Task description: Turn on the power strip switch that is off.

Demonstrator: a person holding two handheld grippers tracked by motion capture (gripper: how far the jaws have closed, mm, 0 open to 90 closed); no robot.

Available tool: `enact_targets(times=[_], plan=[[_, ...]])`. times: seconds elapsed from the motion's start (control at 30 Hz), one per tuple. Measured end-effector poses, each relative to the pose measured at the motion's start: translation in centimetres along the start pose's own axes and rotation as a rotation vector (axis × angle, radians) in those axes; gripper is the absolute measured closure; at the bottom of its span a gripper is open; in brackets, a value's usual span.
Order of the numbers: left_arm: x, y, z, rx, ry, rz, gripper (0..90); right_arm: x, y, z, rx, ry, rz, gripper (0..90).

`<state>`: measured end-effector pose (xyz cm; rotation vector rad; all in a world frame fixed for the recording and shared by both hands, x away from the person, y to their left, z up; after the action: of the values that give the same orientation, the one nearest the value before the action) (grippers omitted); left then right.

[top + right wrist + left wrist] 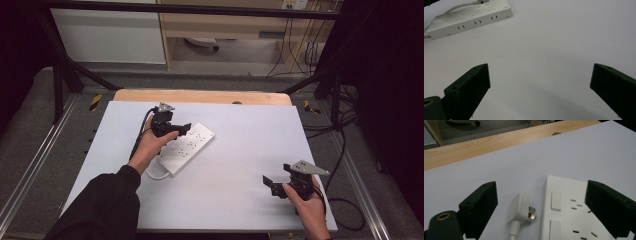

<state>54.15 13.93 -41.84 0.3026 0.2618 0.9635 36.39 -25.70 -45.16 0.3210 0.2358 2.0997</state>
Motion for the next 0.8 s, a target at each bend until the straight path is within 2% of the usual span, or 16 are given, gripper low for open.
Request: enact_targets(times=[0.13,0.3,0.37,0.47,0.8], plan=[[0.0,-0.2,-0.2,0.01,0.001,0.002,12.3,0.0,0.0,0.0,-0.001,-0.001,0.001,3.3],[-0.1,-0.3,-0.3,0.022,0.004,0.0,17.3,0.0,0.0,0.0,0.0,0.0,0.001,3.3],[-0.2,-0.4,-0.3,0.024,0.017,-0.006,20.4,0.0,0.0,0.0,0.001,-0.002,0.001,3.3],[-0.4,-0.4,-0.3,0.021,0.035,-0.02,26.9,0.0,0.0,0.0,0.001,-0.002,0.001,3.3],[-1.3,-0.8,-0.5,0.038,0.026,-0.05,51.8,0.0,0.0,0.0,-0.001,-0.004,0.001,3.3]])
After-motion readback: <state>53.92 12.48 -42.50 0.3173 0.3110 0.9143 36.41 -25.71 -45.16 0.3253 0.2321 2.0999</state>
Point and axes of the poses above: each handheld gripper's, and its own axes: y roughly backward along the jaws, z roughly out of its top, x roughly to its left, the point moved 3 cm from there along -y, roughly forward along the jaws, and after that the axes turned 13 degrees about -x, right-handed, at the moved point
